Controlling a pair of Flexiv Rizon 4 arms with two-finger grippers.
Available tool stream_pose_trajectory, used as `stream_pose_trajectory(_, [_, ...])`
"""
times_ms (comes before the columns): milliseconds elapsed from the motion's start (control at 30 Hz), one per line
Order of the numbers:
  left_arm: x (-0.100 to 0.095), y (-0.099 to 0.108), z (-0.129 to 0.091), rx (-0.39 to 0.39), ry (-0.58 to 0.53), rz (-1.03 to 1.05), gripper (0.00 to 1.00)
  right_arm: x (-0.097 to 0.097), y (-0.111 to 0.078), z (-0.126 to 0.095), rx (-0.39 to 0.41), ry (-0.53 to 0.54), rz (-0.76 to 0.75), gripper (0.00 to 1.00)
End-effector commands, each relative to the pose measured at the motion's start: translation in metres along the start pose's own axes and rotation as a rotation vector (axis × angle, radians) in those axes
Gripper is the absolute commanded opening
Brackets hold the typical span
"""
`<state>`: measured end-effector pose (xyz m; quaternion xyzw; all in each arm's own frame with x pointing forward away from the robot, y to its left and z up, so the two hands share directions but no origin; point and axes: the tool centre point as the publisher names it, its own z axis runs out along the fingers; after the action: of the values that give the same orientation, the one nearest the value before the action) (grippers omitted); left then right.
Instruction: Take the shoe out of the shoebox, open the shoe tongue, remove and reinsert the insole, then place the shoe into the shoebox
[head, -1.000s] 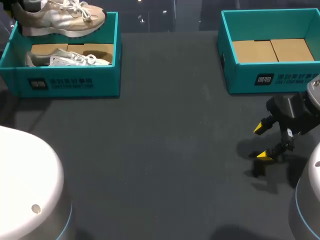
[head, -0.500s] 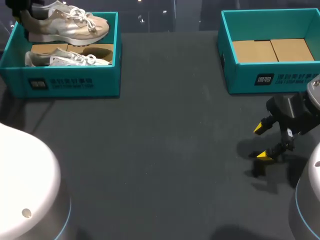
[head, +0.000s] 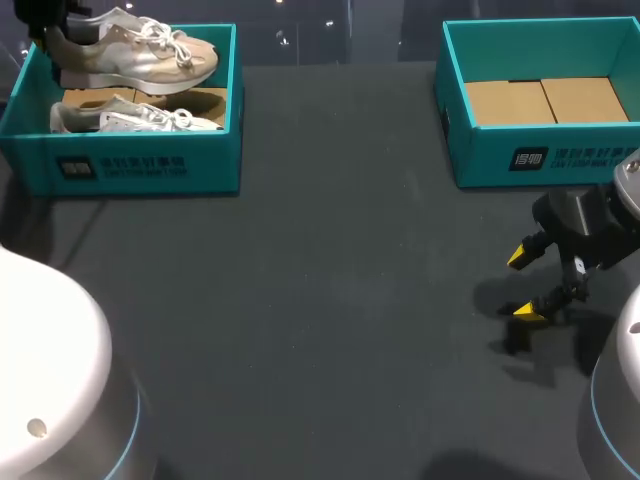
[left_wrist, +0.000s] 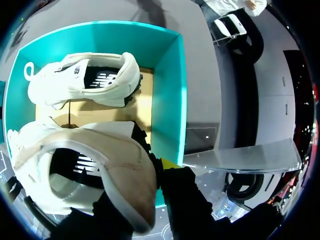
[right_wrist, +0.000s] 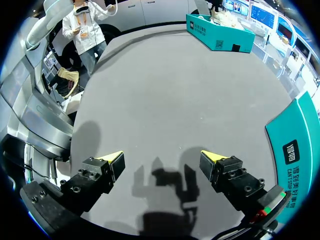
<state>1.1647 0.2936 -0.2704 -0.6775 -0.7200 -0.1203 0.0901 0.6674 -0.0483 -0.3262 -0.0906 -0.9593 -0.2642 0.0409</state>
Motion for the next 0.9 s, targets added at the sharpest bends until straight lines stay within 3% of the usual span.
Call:
stream_pose_trajectory(33, [0.001,0.006,0.005,0.006,0.001,-0.003,0.00,0.001,0.000,0.000,0.002,-0.002,0.000,1.00])
stream_pose_trajectory(900, [-0.028,0.014,0.035,0.003,0.005,0.006,0.00,0.001,0.000,0.000,0.002,-0.002,0.000,1.00])
